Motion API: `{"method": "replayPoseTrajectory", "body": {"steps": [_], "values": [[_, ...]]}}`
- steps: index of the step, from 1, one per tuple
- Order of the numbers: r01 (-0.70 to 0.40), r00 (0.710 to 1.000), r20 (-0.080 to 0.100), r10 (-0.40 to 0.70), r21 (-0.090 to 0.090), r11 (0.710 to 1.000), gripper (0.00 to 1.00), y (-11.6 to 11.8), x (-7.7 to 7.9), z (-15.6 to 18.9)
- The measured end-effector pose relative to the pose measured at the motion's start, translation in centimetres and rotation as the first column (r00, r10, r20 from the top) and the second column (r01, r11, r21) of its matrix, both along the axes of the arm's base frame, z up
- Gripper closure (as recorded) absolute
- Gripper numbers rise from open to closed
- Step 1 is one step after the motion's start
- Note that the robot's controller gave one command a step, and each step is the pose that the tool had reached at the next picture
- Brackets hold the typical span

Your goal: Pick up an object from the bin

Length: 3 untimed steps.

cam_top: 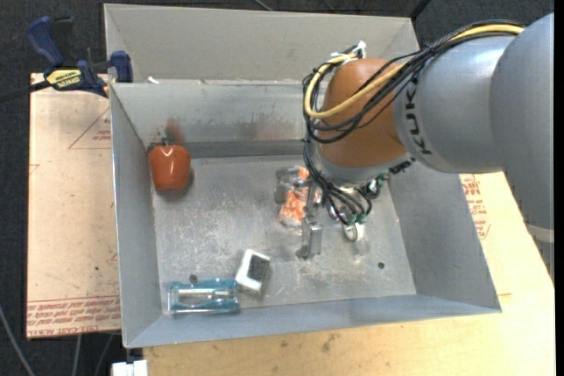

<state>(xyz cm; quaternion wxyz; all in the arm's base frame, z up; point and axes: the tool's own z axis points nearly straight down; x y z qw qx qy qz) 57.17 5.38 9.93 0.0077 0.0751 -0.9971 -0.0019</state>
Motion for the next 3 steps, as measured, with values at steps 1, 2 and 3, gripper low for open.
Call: {"method": "replayPoseTrajectory", "body": {"steps": [1, 2, 3], "values": [[-0.053, 0.998, 0.022, 0.053, -0.004, 0.999, 0.0, -3.9, 3.1, 3.8], [-0.085, 0.996, 0.021, 0.085, -0.002, 0.996, 0.0, -4.3, 4.6, 2.3], [-0.091, 0.996, 0.02, 0.091, -0.003, 0.996, 0.0, -4.2, 4.7, 1.8]]}}
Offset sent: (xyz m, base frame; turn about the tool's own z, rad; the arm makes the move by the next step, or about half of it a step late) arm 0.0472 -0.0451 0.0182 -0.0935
